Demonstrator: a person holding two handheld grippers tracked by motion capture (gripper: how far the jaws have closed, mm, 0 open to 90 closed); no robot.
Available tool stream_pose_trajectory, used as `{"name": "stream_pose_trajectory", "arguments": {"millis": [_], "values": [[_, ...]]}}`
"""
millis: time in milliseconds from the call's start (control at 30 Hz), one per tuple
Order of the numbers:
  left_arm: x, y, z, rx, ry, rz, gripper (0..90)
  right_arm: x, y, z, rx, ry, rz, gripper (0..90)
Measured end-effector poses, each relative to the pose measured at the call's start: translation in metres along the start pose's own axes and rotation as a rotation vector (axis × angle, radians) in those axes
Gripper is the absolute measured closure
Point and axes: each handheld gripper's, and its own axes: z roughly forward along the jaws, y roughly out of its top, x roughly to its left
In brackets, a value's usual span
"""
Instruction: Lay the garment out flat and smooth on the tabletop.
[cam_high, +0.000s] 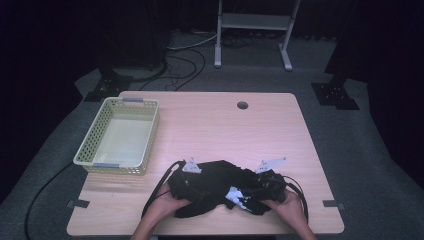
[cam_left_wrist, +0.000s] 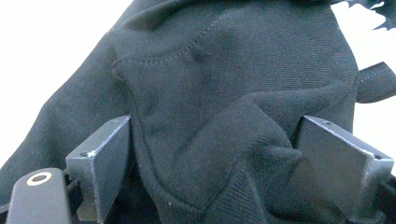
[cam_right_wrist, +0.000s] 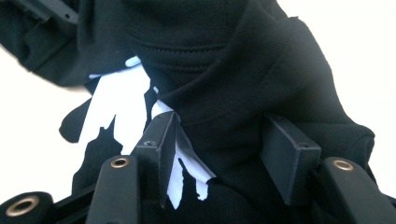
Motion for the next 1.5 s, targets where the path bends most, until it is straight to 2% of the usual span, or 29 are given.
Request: {"name": "stream_pose_trajectory", "arguments": {"millis": [133, 267, 367, 600, 700, 800, 900, 933, 967, 1033, 1100, 1233, 1367, 1500], "values": [[-0.003, -0.013, -0.012, 0.014, -0.004, -0.003, 12.2, 0.015, -0.003, 0.002, -0.004, 0.017, -0.028, 45.4], [-0.003, -0.015, -0.018, 0.0, -0.018, -0.004, 12.2, 0.021, -0.004, 0.0, 0.014, 0.026, -0.034, 43.4], [-0.003, -0.011, -0.024, -0.04, -0.033, -0.02, 12.2, 0.021, -0.002, -0.008, 0.023, 0.017, -0.028, 41.3], [-0.002, 0.008, -0.034, -0.096, -0.039, 0.001, 12.2, 0.023, 0.018, -0.036, -0.043, -0.051, -0.061, 38.7], [0.0, 0.016, -0.03, -0.093, -0.041, 0.012, 12.2, 0.023, 0.027, -0.037, -0.051, -0.061, -0.079, 39.0], [0.005, 0.019, -0.022, -0.079, -0.048, 0.002, 12.2, 0.024, 0.035, -0.028, -0.027, -0.064, -0.105, 40.3], [0.006, 0.019, -0.015, -0.065, -0.065, -0.014, 12.2, 0.022, 0.037, -0.014, 0.033, -0.076, -0.127, 47.7], [0.006, 0.019, -0.013, -0.059, -0.07, -0.01, 12.3, 0.022, 0.035, -0.011, 0.047, -0.077, -0.127, 53.7], [0.006, 0.018, -0.012, -0.057, -0.073, -0.012, 12.2, 0.021, 0.034, -0.009, 0.049, -0.07, -0.127, 62.1], [0.007, 0.018, -0.011, -0.053, -0.077, -0.012, 12.2, 0.02, 0.029, -0.01, 0.046, -0.045, -0.125, 72.8], [0.01, 0.017, -0.01, -0.049, -0.085, -0.027, 12.3, 0.019, 0.026, -0.015, 0.039, -0.044, -0.129, 80.9], [0.012, 0.018, -0.011, -0.055, -0.085, -0.032, 12.3, 0.017, 0.023, -0.03, 0.004, -0.069, -0.12, 84.3], [0.015, 0.019, -0.013, -0.067, -0.081, -0.047, 12.3, 0.016, 0.025, -0.048, -0.06, -0.052, -0.11, 84.7], [0.021, 0.019, -0.009, -0.055, -0.108, -0.075, 14.1, 0.016, 0.028, -0.059, -0.084, -0.057, -0.126, 84.7]]}}
